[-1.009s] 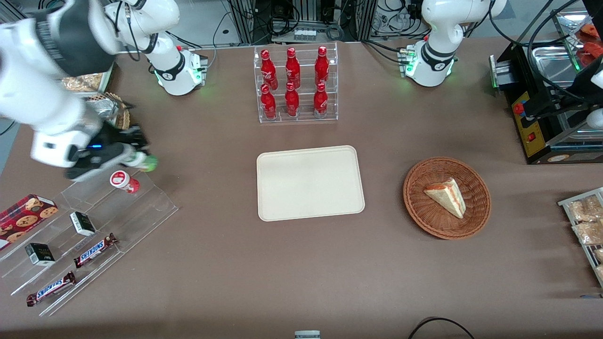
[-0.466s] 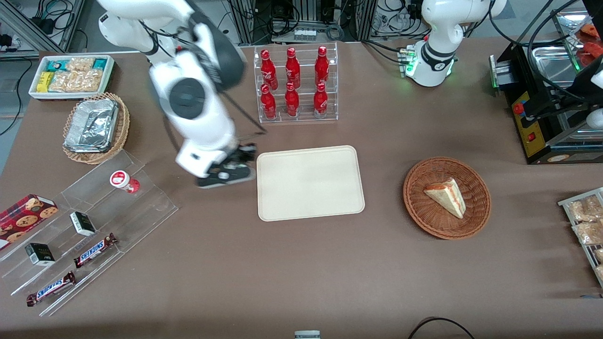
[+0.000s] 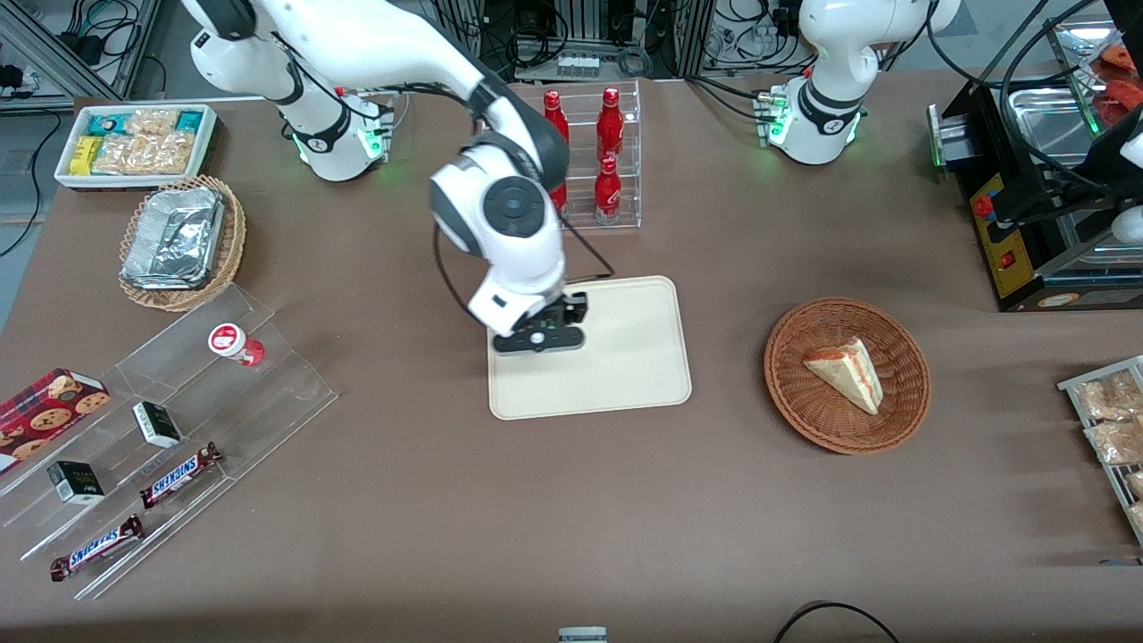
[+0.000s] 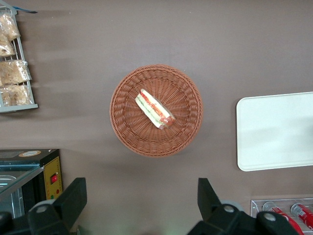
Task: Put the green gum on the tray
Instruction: 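Carry the held gum tub over the cream tray, then lower the gum tub onto the tray and open the right gripper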
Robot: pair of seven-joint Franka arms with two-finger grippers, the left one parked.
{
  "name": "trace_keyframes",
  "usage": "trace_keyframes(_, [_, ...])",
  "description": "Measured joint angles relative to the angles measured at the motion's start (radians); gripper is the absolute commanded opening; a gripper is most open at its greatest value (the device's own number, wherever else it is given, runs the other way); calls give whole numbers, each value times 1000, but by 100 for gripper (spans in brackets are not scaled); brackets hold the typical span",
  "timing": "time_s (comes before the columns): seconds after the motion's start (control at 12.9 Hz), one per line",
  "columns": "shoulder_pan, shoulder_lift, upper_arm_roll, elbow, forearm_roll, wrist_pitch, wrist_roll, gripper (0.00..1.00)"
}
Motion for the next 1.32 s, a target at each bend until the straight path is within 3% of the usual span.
trace_keyframes(0.31, [68, 85, -5, 0, -1, 104, 22, 0])
trace_keyframes(0.85, [74, 148, -15, -25, -1, 200, 22, 0])
trace_keyframes(0.93, [74, 152, -15, -30, -1, 211, 22, 20])
trace_keyframes(1.01, [74, 158, -15, -32, -1, 221, 22, 94])
trace_keyframes(1.09, [74, 160, -15, -33, -1, 228, 22, 100])
trace_keyframes(1.32, [74, 170, -15, -34, -1, 231, 20, 100])
